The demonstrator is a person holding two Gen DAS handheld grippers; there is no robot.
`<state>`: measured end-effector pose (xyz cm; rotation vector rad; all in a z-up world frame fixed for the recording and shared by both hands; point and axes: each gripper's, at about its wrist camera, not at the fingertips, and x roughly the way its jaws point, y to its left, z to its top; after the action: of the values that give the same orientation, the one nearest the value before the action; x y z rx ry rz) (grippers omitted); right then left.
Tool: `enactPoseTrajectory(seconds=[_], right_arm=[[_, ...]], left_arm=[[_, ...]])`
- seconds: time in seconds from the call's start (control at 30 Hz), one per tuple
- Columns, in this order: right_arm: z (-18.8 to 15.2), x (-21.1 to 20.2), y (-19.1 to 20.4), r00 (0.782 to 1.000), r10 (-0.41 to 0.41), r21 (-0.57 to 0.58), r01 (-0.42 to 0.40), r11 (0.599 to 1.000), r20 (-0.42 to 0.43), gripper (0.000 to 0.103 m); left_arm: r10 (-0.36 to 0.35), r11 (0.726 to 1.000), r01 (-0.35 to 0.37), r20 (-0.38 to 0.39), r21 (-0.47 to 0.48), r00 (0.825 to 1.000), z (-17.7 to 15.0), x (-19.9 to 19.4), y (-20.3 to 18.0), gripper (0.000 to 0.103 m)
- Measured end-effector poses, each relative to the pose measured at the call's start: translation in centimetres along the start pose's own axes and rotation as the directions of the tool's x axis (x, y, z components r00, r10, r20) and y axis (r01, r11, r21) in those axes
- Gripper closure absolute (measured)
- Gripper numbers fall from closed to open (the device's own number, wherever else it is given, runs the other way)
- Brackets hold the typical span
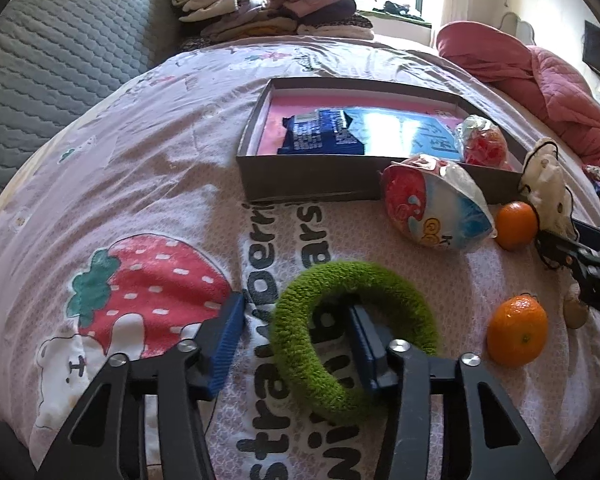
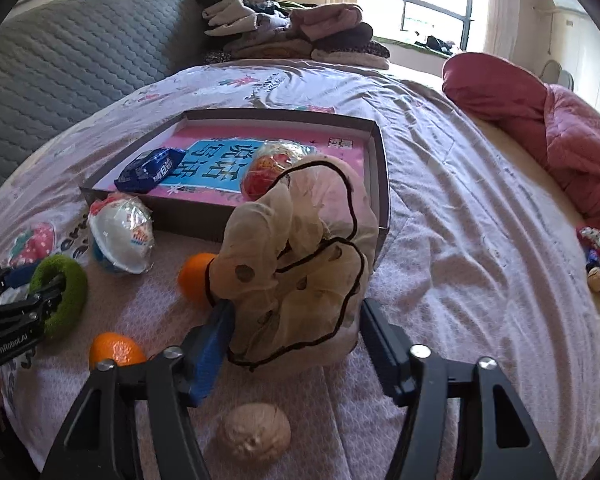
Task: Organize objects
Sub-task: 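Close the left tool on the green ring while the right tool grasps the white scrunchie, then carry the green ring with the left tool while the right tool carries the scrunchie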
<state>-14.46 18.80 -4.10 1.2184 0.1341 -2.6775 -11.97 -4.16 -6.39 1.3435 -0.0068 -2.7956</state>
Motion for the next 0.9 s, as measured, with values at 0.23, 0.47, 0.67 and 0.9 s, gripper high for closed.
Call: enactPoseTrajectory(seconds=[0.23,0.47,0.67,0.9], right_arm=[[0.0,-0.1,-0.9,1.000,0.023,0.038,-0.023,0.999,0.000,0.079],[0.1,-1.2,-0.4,0.999,0.042,0.021,-0.042,0.999,0.030,0.088],[0.4,-2.8,-0.8,0.994,0.073,0.055,-0.078,0.995,0.078,0.089],[0.6,-4.2,-0.9,0.988,0.094,0.059,-0.102,0.993,0.120,0.089]], left_arm=[[-0.026,0.999,0.026,0.013,0.032,1.000,0.0,-0.3,-0.8,0.091],[-0.053,0.999,0.053,0.022,0.005,0.998,0.1,-0.7,-0.3,0.092],[-0.053,0.999,0.052,0.057,0.004,0.997,0.2,-1.5,0.1,0.092],[-0.035,0.999,0.032,0.141,0.025,0.989,0.6,-3.8,0.0,0.092]])
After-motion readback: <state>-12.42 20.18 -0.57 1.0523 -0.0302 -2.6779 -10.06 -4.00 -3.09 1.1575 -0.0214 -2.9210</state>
